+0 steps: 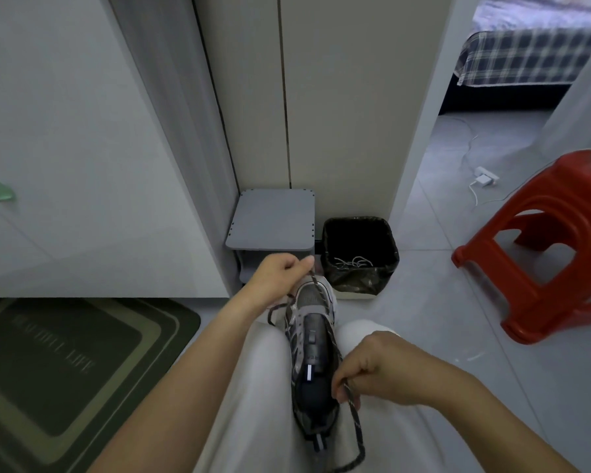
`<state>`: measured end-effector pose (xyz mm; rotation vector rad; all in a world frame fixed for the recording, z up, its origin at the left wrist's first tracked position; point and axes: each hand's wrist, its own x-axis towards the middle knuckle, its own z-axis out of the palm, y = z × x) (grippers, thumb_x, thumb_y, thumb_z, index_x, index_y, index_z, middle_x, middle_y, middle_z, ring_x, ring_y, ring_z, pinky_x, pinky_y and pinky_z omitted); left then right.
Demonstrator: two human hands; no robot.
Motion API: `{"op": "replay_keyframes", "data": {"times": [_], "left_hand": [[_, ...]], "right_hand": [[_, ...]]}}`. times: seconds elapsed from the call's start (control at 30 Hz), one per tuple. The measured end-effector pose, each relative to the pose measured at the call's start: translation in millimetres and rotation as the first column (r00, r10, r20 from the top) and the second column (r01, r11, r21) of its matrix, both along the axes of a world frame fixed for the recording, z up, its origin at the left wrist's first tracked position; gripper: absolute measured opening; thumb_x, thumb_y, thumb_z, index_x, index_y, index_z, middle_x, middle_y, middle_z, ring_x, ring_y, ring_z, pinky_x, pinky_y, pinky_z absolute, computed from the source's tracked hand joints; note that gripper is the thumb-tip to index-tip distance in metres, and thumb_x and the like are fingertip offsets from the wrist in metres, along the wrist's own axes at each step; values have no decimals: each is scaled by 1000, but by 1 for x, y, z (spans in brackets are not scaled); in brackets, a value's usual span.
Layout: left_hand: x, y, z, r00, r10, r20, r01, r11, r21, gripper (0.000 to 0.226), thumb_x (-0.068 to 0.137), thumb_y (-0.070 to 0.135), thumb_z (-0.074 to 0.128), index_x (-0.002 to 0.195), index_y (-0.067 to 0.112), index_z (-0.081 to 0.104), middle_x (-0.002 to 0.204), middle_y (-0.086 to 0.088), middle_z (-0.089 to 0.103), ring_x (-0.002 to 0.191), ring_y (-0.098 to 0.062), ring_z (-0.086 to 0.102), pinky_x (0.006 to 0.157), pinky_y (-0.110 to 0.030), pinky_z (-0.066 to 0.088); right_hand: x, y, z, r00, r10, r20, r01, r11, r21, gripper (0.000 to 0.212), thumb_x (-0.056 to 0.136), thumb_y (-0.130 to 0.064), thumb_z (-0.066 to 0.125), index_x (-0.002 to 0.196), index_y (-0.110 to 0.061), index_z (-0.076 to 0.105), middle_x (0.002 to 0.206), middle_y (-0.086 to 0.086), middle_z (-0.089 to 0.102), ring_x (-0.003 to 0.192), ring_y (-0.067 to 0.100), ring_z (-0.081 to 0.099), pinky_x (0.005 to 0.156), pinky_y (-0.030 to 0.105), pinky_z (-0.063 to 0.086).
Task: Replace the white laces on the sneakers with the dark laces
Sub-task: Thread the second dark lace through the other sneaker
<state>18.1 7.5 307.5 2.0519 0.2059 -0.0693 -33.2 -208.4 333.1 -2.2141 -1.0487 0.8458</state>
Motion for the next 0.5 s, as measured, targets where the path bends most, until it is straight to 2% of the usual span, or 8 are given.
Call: {"op": "replay_keyframes", "data": {"times": [0.07, 0.13, 0.23, 0.3, 0.37, 0.4, 0.5], "left_hand": [[0, -1, 3, 1000, -11, 2, 11, 1000, -17, 39, 91, 38, 57, 65, 9, 54, 56, -5, 48, 53, -14, 42, 58, -28, 39], [-1, -5, 7, 998, -58, 4, 58, 998, -9, 33, 92, 33, 56, 69, 11, 61, 54, 1, 49, 48, -7, 42, 56, -22, 39], [-2, -9, 12, 994, -104, 16, 104, 994, 27, 24, 93, 28, 56, 80, 12, 68, 56, 5, 48, 44, -1, 38, 46, -13, 33], [-2, -11, 14, 992, -125, 26, 123, 991, 43, 23, 93, 28, 56, 82, 12, 69, 56, 6, 48, 40, 1, 36, 43, -11, 31], [-3, -14, 18, 990, -138, 34, 136, 990, 41, 24, 92, 29, 57, 81, 11, 68, 54, 7, 46, 38, 1, 36, 42, -9, 30], [-4, -16, 20, 990, -136, 39, 135, 990, 34, 25, 92, 30, 57, 81, 10, 68, 53, 8, 44, 37, 2, 36, 42, -8, 29], [-4, -15, 27, 996, -91, 26, 91, 996, -18, 30, 91, 31, 59, 81, 3, 66, 47, 10, 38, 35, 1, 33, 41, -8, 29]], "right_hand": [[2, 3, 8, 999, 44, -22, -47, 992, -119, 15, 78, -22, 67, 91, -27, 74, 82, -8, 74, 76, -2, 63, 78, 22, 51], [11, 2, 14, 999, 42, -19, -45, 974, -223, 24, 77, -27, 73, 101, -30, 72, 94, -11, 72, 80, -4, 61, 80, 18, 48], [36, 0, 17, 999, -39, -32, 33, 984, -173, 28, 84, -18, 68, 110, -28, 69, 102, -19, 68, 95, -5, 61, 89, 14, 46], [52, 5, 10, 970, -212, 117, 222, 972, -77, 22, 87, -16, 62, 105, -27, 69, 92, -20, 65, 92, 0, 62, 89, 21, 49], [62, 16, -3, 899, -385, 207, 400, 916, -34, 14, 86, -24, 64, 99, -26, 67, 88, -14, 64, 89, 9, 62, 86, 32, 51], [63, 24, -9, 877, -435, 204, 452, 891, -45, 14, 82, -31, 68, 95, -26, 65, 87, -11, 64, 86, 12, 62, 83, 35, 52], [60, 43, -27, 872, -454, 185, 486, 849, -207, 38, 72, -54, 70, 70, -17, 59, 72, -4, 62, 73, 15, 60, 71, 33, 51]]}}
